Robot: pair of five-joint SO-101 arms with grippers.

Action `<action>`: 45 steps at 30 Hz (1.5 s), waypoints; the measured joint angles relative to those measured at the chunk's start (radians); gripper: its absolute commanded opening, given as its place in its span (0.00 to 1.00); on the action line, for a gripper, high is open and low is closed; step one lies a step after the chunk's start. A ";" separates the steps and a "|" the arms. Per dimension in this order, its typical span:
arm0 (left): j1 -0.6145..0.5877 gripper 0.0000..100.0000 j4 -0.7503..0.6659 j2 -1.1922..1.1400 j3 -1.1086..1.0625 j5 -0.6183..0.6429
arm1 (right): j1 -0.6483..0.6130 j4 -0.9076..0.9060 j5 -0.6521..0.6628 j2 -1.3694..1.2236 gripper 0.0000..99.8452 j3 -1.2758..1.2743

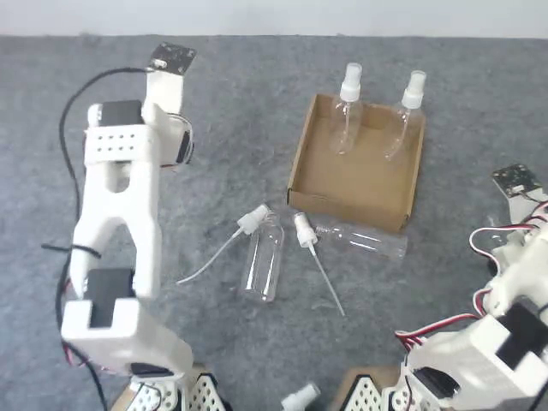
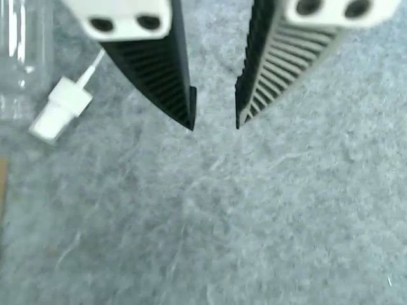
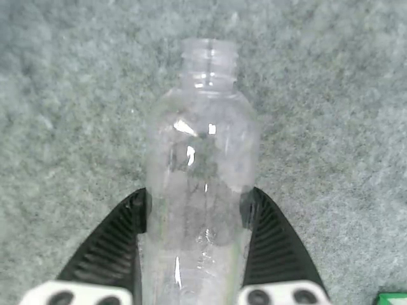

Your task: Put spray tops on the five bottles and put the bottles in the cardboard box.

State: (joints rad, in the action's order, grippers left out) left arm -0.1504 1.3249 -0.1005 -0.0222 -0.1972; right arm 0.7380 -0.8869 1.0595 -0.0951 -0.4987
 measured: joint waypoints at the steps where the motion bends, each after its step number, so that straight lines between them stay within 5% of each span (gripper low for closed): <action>1: 0.002 0.09 -0.046 0.048 -0.058 0.017 | 0.000 0.002 -0.005 0.000 0.01 0.000; 10: -0.017 0.09 -0.531 0.601 -0.756 0.075 | -0.018 0.029 -0.087 0.025 0.01 -0.018; 23: -0.011 0.09 -0.991 1.134 -1.499 0.081 | -0.026 0.025 -0.172 0.051 0.01 -0.025; 35: -0.012 0.09 -0.959 1.481 -1.676 0.081 | -0.029 0.126 -0.175 0.097 0.01 -0.133; 45: -0.011 0.09 -0.420 1.657 -1.676 0.081 | -0.029 0.133 -0.175 0.103 0.01 -0.141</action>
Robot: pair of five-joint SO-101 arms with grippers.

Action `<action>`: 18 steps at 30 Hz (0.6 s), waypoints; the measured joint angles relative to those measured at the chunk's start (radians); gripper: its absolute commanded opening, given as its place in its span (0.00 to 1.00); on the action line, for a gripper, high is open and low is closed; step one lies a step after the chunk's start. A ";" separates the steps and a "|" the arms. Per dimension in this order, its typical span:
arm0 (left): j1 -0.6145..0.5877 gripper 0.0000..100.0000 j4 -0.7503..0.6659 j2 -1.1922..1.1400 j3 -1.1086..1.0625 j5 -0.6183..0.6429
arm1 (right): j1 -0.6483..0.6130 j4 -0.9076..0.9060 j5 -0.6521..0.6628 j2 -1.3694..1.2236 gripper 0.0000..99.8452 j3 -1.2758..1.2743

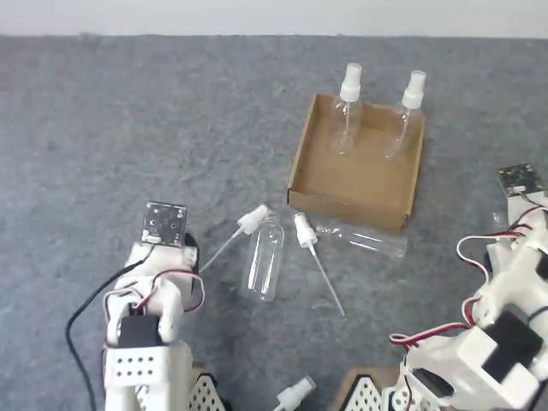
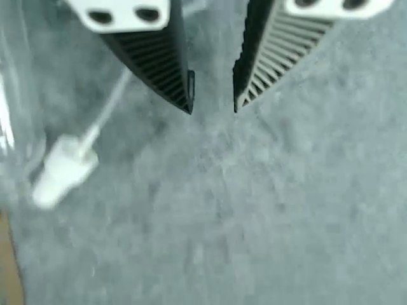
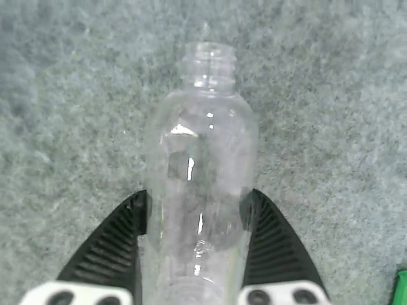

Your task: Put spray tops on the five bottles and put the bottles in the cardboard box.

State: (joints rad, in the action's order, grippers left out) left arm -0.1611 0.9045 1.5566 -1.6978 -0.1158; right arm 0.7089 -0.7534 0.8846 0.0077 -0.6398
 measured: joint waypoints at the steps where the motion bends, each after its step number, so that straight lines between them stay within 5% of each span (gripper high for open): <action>1: 0.000 0.09 0.035 0.023 0.000 0.000 | 0.000 0.000 0.000 0.000 0.01 0.000; 10: 0.000 0.09 0.331 0.233 0.000 0.000 | 0.000 0.002 0.044 0.000 0.01 0.000; 18: 0.000 0.09 0.356 0.245 0.000 0.000 | 0.000 0.002 0.060 0.000 0.01 0.000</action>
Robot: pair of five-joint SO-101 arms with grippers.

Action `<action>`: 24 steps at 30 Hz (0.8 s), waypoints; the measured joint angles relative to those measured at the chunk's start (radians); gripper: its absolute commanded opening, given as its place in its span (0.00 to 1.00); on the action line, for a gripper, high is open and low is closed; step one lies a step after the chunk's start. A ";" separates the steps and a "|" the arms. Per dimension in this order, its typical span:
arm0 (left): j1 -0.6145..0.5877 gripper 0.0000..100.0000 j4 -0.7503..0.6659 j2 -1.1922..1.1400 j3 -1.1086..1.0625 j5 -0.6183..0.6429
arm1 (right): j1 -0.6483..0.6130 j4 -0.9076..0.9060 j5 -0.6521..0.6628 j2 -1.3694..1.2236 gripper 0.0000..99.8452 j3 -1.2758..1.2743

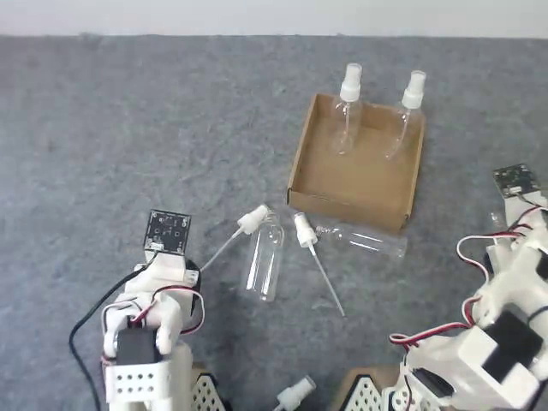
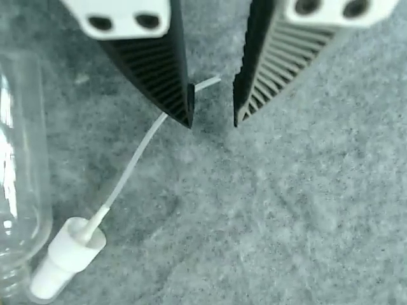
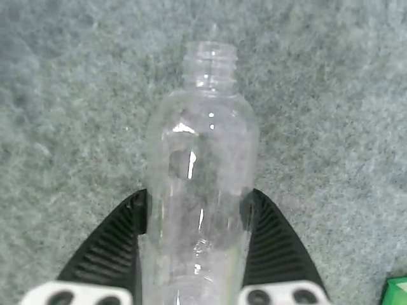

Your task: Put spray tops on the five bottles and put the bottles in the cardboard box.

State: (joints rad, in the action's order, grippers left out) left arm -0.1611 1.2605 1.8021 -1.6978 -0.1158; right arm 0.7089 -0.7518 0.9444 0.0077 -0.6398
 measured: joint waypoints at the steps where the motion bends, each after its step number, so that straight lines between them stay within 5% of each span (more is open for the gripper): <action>1: 0.000 0.09 0.000 0.000 0.000 0.000 | 0.000 0.000 0.000 0.000 0.01 0.000; 24: 0.002 0.09 0.000 0.003 0.000 0.000 | -0.049 0.008 0.003 0.017 0.01 -0.034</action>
